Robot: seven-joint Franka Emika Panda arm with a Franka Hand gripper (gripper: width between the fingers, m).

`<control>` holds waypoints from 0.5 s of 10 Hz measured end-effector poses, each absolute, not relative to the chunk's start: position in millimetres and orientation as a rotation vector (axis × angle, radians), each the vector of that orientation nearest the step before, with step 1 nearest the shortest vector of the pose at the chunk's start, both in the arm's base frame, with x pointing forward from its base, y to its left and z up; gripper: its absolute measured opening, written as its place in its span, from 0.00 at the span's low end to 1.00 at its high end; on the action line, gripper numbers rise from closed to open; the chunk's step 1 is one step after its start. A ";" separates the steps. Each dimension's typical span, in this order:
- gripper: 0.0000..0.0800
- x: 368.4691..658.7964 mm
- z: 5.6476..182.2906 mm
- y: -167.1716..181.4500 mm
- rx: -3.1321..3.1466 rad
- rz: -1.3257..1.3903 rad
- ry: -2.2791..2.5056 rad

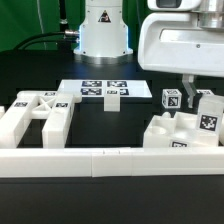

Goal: Assemble chair

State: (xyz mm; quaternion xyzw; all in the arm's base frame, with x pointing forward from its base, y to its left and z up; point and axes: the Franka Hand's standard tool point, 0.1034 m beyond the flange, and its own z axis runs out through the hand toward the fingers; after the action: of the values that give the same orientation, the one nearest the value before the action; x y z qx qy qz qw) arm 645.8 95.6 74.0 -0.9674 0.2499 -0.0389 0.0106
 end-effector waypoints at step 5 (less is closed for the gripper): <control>0.80 629.1 110.8 87.1 -3.054 -0.142 0.556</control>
Offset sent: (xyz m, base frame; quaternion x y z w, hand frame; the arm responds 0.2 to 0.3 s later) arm -0.0380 -0.0033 0.0456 0.0211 -0.0250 -0.0785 0.9964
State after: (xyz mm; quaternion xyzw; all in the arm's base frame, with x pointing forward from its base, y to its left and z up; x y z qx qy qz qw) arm 629.1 87.1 110.8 -0.9826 0.1790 -0.0456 0.0173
